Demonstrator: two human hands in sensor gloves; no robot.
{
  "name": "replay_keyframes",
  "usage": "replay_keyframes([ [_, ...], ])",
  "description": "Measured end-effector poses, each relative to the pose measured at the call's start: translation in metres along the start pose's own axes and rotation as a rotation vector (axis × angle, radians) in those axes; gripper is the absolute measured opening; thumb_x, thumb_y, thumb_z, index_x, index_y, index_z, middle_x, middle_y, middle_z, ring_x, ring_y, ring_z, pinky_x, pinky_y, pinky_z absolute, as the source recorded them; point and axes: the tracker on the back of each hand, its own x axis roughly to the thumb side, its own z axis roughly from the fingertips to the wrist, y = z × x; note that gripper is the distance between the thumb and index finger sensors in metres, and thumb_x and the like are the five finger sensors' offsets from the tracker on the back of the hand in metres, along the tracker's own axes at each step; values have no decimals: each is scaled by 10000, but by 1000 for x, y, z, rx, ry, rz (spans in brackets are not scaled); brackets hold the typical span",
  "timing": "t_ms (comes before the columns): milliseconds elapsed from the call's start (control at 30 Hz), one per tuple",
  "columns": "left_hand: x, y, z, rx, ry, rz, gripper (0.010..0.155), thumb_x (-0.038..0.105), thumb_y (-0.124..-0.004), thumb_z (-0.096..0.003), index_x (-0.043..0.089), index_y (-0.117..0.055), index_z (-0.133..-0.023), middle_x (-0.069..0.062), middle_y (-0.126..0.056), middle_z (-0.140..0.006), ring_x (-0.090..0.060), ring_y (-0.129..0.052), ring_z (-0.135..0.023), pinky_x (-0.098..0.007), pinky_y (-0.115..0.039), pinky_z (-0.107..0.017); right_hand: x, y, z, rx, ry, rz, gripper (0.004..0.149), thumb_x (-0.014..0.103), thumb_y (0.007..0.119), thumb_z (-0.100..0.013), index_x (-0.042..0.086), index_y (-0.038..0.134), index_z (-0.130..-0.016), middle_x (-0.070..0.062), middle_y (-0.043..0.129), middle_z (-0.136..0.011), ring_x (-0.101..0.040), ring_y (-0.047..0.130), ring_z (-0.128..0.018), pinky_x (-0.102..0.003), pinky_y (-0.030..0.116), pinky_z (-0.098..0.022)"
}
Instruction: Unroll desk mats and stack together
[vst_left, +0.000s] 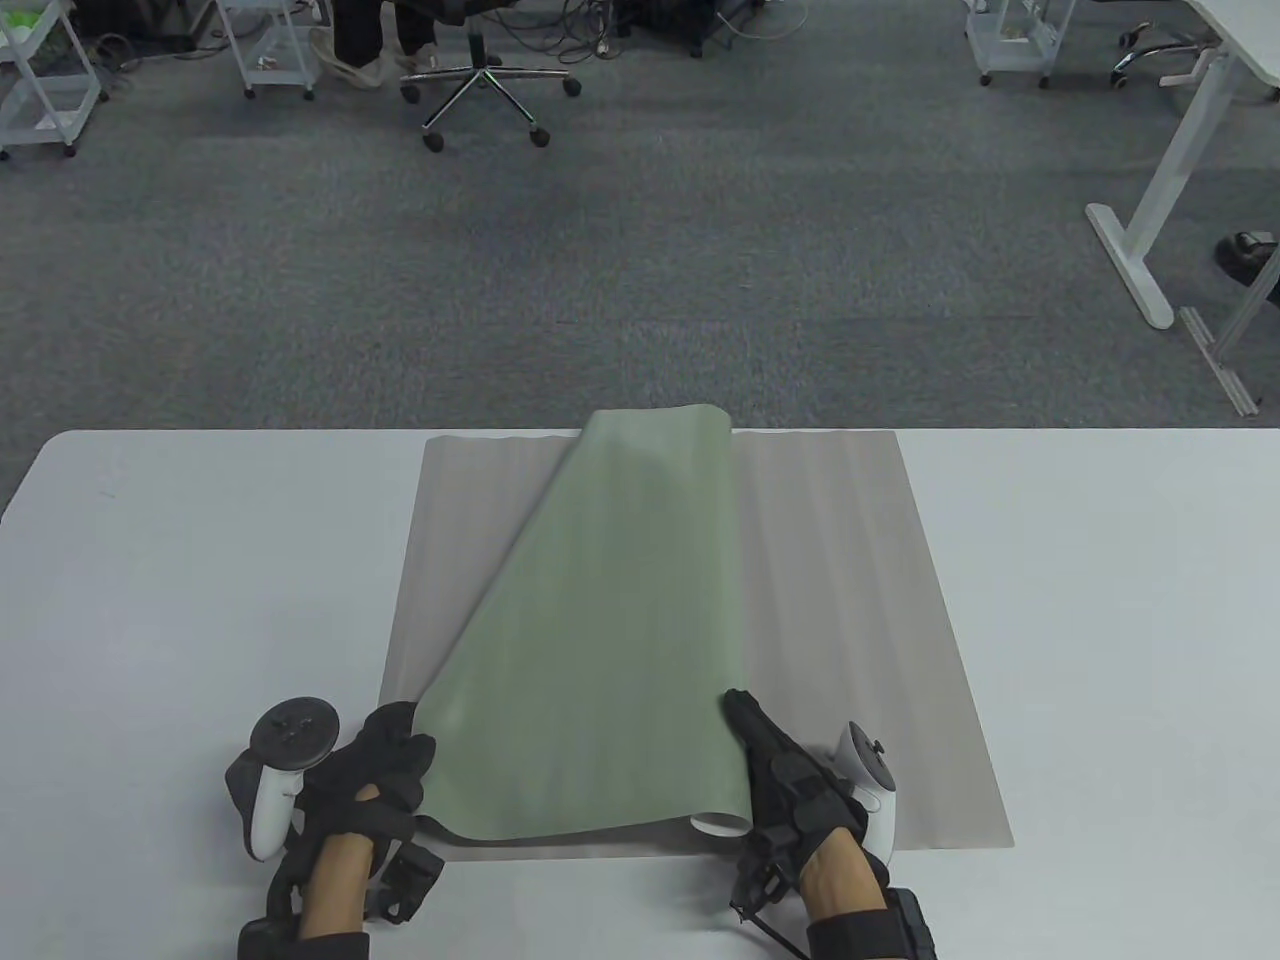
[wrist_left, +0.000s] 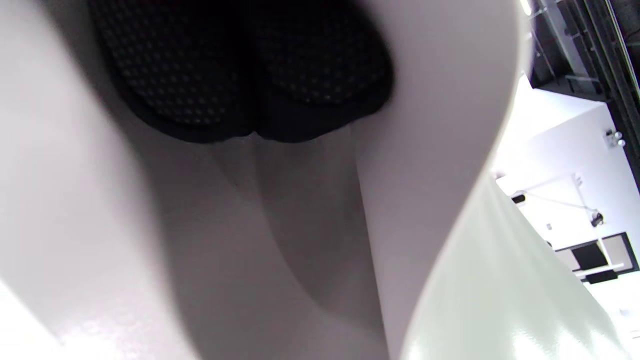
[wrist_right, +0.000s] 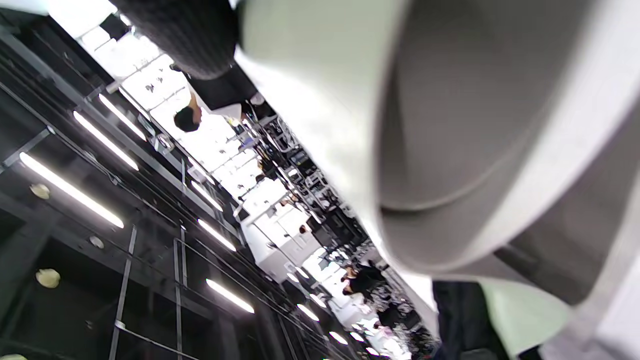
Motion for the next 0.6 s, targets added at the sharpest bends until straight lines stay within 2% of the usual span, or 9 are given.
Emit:
replay_keyframes([
  [67, 0, 1, 1, 6, 4, 6, 569, 234, -757, -605, 52, -609, -1122, -62, -915, -758, -146, -1031, -400, -428, -923, -372, 5, 2, 3, -73, -36, 23, 863, 446, 706, -616, -50, 243, -1150, -272, 716, -1029, -324, 971, -772, -485, 865, -539],
  [200, 0, 3, 2, 22, 10, -32, 572, 236, -755, -605, 53, -604, -1125, -57, -914, -759, -142, -1031, -401, -424, -925, -372, 13, 2, 10, -156, -85, 176, 856, 414, 717, -614, -28, 218, -1150, -305, 666, -1046, -365, 923, -822, -520, 836, -570],
  [233, 0, 3, 2, 18, 10, -28, 572, 236, -756, -604, 53, -605, -1125, -58, -913, -760, -143, -1031, -402, -426, -924, -373, 13, 1, 9, -141, -86, 169, 861, 419, 708, -615, -36, 208, -1148, -310, 656, -1047, -369, 920, -831, -526, 838, -571],
  [333, 0, 3, 3, 12, 13, -26, 573, 235, -755, -606, 48, -602, -1125, -58, -913, -762, -145, -1032, -402, -427, -924, -374, 9, 1, 7, -44, -59, -52, 882, 439, 676, -622, -59, 166, -1141, -323, 568, -1070, -463, 851, -915, -615, 796, -608],
  [400, 0, 3, 3, 12, 12, -41, 574, 238, -754, -605, 50, -602, -1125, -54, -913, -763, -143, -1034, -405, -426, -924, -374, 4, 1, 5, -7, -31, -97, 918, 468, 663, -617, -141, 190, -1116, -334, 562, -1049, -510, 859, -911, -585, 844, -590],
  [467, 0, 4, 3, 18, 35, -76, 574, 241, -758, -604, 53, -607, -1124, -48, -914, -768, -145, -1041, -412, -423, -927, -378, 0, 2, 2, 16, 6, -133, 923, 481, 643, -618, -184, 222, -1101, -374, 568, -1028, -472, 919, -871, -506, 901, -565],
  [533, -1, 5, 4, 22, 33, -80, 571, 248, -761, -603, 56, -615, -1121, -42, -915, -773, -144, -1048, -417, -418, -930, -380, -1, 3, 0, 16, 7, -111, 948, 522, 638, -610, -186, 241, -1102, -417, 551, -1054, -397, 983, -819, -449, 932, -532],
  [567, -1, 5, 4, 19, 33, -79, 568, 248, -764, -602, 55, -622, -1118, -44, -917, -773, -147, -1050, -417, -418, -930, -380, -1, 3, 0, 25, -4, -93, 934, 527, 633, -613, -156, 240, -1115, -404, 575, -1061, -351, 999, -785, -436, 921, -521],
  [600, -1, 5, 5, 14, 36, -89, 567, 251, -764, -602, 57, -624, -1117, -41, -917, -774, -144, -1051, -417, -415, -932, -379, 0, 3, 1, 14, -9, -77, 907, 518, 636, -618, -108, 232, -1134, -321, 668, -1046, -309, 1003, -756, -436, 906, -515],
])
